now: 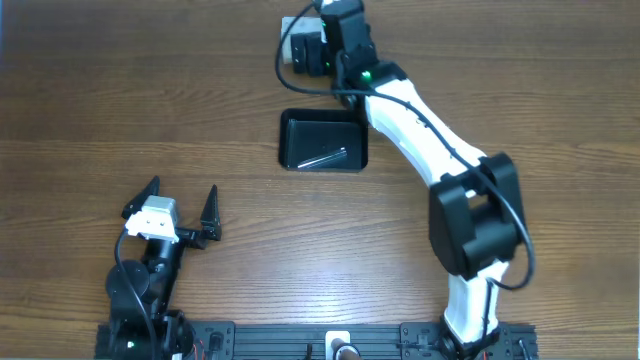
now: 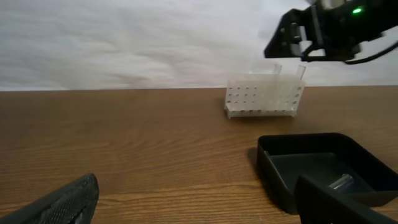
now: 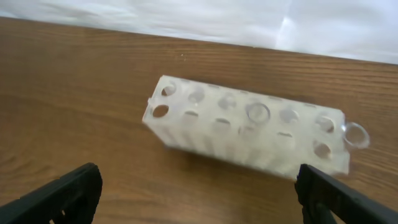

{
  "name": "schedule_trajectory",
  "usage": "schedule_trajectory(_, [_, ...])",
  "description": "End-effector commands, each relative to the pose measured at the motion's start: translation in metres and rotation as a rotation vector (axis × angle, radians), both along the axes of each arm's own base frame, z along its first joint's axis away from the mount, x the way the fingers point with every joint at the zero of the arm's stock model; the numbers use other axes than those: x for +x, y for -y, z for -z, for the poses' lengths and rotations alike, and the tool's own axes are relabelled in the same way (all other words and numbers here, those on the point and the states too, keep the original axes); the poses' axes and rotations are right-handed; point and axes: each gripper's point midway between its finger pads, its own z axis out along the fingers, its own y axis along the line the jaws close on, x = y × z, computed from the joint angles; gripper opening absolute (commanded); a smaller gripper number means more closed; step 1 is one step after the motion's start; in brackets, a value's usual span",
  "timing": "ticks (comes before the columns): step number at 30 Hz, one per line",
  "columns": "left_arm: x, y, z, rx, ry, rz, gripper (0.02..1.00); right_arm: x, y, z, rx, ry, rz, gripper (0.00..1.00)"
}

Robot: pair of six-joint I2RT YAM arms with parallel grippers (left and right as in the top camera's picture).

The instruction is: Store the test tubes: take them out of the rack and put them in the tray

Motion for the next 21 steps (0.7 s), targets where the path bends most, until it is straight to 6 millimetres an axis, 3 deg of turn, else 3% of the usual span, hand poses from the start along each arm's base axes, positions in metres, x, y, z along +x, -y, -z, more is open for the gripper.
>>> schedule_trajectory(1, [0.000, 0.001, 0.001, 0.014, 0.006, 0.007, 1.000, 0.021, 0.000, 0.004, -0.011, 0.027, 0.098, 0.989])
schedule_trajectory(12, [0.000, 0.001, 0.001, 0.014, 0.006, 0.007, 1.000, 0.047, 0.001, 0.030, -0.021, 0.049, 0.170, 0.963])
schedule_trajectory(21, [0.000, 0.001, 0.001, 0.014, 0.006, 0.007, 1.000, 0.052, 0.010, 0.031, -0.043, 0.073, 0.216, 0.851])
